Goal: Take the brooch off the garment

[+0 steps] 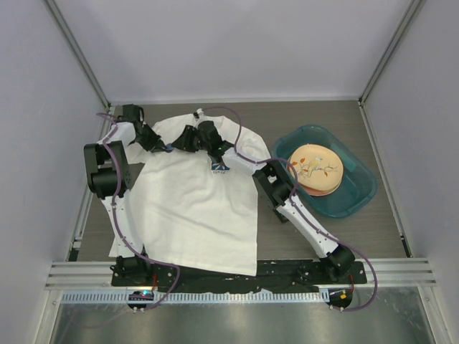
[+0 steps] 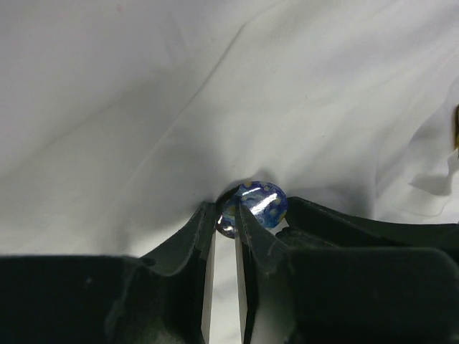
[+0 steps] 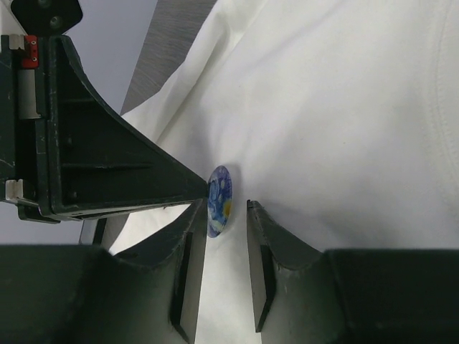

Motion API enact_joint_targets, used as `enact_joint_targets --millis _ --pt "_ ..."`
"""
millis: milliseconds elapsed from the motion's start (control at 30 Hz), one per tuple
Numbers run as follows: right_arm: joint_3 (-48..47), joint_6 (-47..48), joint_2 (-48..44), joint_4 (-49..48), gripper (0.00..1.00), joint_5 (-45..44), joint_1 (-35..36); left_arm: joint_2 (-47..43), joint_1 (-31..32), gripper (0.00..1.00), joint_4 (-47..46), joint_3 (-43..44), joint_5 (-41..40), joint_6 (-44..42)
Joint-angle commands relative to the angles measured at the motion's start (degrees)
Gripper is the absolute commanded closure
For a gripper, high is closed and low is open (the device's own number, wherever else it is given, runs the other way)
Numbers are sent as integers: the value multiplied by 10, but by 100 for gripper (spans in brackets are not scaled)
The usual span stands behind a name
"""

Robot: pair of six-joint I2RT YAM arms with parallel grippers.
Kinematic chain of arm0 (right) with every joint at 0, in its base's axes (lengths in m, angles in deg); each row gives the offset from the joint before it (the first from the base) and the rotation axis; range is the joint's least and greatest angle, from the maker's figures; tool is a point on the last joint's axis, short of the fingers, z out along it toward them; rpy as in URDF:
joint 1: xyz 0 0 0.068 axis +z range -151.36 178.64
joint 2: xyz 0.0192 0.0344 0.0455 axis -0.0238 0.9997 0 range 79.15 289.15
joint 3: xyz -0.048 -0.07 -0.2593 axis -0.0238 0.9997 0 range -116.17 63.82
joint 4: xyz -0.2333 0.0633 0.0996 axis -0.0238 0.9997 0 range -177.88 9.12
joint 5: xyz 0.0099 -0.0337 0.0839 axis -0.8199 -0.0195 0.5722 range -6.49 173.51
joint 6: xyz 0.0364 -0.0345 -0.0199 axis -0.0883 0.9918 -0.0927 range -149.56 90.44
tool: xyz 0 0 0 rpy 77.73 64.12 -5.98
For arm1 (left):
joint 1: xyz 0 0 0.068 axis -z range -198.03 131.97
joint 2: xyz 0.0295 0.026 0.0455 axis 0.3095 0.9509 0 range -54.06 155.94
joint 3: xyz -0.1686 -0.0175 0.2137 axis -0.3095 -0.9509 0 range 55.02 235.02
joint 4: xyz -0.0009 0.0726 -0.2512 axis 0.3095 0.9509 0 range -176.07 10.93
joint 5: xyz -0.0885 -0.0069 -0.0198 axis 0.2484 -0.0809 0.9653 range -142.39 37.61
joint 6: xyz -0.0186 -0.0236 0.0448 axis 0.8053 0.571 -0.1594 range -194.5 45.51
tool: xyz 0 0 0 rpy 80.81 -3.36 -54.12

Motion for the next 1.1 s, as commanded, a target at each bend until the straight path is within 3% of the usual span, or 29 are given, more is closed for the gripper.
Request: enact_joint_targets --millis 0,367,567,833,1067 --pt "-31 9 7 -20 66 13 10 2 6 79 -5 -20 -3 4" --pt "-25 41 -3 -23 90 26 11 -16 6 78 -7 -24 9 13" --pt "12 121 -50 -12 99 26 11 -76 2 59 -46 -69 36 59" --pt "39 291 -87 49 99 -34 41 -93 -22 52 -147 -142 120 173" --pt "66 351 -108 62 99 -87 70 -124 -43 48 -214 -196 148 214"
